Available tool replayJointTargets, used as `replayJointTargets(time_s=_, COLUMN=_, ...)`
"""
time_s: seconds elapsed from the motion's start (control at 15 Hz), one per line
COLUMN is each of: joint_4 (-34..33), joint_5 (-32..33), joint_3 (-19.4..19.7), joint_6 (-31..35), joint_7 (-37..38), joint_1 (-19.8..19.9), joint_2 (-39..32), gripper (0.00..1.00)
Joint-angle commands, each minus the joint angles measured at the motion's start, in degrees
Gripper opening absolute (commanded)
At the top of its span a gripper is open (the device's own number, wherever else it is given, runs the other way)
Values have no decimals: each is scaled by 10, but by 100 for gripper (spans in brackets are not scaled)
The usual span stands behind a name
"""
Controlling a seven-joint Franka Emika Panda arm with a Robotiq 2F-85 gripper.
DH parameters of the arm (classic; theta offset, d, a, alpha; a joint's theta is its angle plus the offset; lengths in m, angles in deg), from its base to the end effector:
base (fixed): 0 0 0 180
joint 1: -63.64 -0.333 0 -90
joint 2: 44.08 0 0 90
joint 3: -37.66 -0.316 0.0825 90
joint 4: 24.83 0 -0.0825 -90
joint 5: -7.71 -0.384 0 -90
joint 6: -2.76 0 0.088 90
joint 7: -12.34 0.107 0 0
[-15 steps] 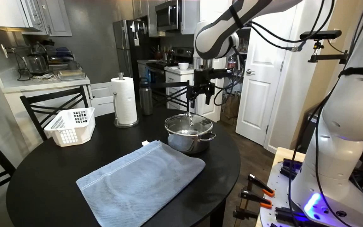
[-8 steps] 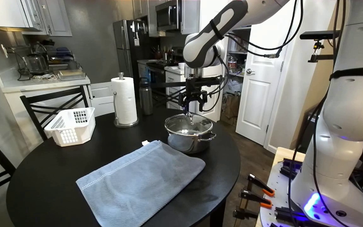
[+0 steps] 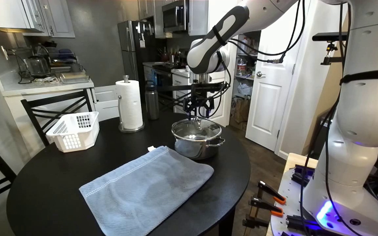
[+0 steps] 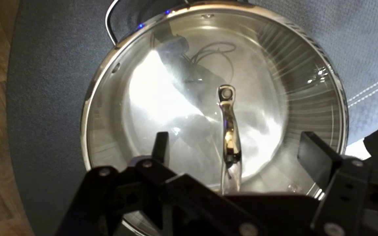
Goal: Pick up the clear pan lid and put it on the blue towel
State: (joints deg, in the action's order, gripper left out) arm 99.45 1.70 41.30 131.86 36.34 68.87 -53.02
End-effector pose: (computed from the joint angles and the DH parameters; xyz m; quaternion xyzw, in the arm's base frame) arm 0.5411 -0.0813 0.3167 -0.9477 0.3153 0.0398 0.0296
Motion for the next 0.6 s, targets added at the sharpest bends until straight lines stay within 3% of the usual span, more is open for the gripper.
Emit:
replayJointTargets(time_s=0.0, joint_4=-11, joint_5=17, joint_3=15, joint_6=2, joint_7=52, joint_1=-15, joint_2=-18, gripper=100)
replayJointTargets(time_s=0.13, joint_4=-13, joint_5=23, joint_3=17, joint_6=-1, joint_7=64, joint_1=-19, joint_2=-22, gripper=100)
replayJointTargets(time_s=0.2, joint_4=-13, joint_5=29, joint_3=19, joint_6=0, joint_7=72, joint_1=-21, joint_2=-24, gripper=81)
replayJointTargets(time_s=0.53, joint_4=-4, joint_5=47, joint_3=28, joint_6=12, joint_7=111, joint_1=-29, joint_2=-17, gripper=47)
